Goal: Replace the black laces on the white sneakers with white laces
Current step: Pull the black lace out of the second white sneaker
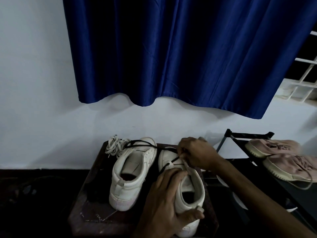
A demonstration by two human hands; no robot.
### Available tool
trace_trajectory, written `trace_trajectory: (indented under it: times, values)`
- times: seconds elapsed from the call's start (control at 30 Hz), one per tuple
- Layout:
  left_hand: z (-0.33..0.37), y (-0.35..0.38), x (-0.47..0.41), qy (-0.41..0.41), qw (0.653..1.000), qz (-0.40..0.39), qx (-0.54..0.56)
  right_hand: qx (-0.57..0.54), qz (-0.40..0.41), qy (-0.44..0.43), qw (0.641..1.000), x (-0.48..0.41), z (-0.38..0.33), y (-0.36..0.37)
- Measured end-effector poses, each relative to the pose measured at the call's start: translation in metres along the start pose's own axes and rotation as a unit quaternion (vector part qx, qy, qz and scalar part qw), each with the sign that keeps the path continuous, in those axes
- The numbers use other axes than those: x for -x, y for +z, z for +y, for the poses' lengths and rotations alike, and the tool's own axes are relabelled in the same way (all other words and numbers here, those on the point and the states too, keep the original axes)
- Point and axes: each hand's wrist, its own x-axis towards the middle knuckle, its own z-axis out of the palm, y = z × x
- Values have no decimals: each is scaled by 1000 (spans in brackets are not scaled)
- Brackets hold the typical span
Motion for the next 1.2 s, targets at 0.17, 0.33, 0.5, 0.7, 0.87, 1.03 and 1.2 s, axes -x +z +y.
trace_trajectory:
  times: [0.17, 0.33, 0.5, 0.7, 0.87, 1.03, 1.2]
  values:
    - [2, -2, 1, -6, 1000, -10, -1, -11, -12, 84, 996, 4, 16, 1]
    - [1, -1, 1, -10, 1000, -16, 2, -148, -62, -47, 986, -9, -15, -1]
    - [-1, -1, 3, -5, 1000, -5, -4, -99, -45, -51, 993, -8, -23, -4]
    - [1, 0, -1, 4, 1000, 9, -8, -25, -13, 18, 999, 1, -8, -7]
    - [2, 0, 0, -5, 1000, 1, -10, -126, -33, -2, 991, -2, -11, -12]
    - [1, 0, 1, -6, 1000, -5, -13, -100, -61, -43, 992, -10, -19, -10]
    - [1, 1, 0, 0, 1000, -6, -9, -14, -33, -18, 999, -5, -15, -5]
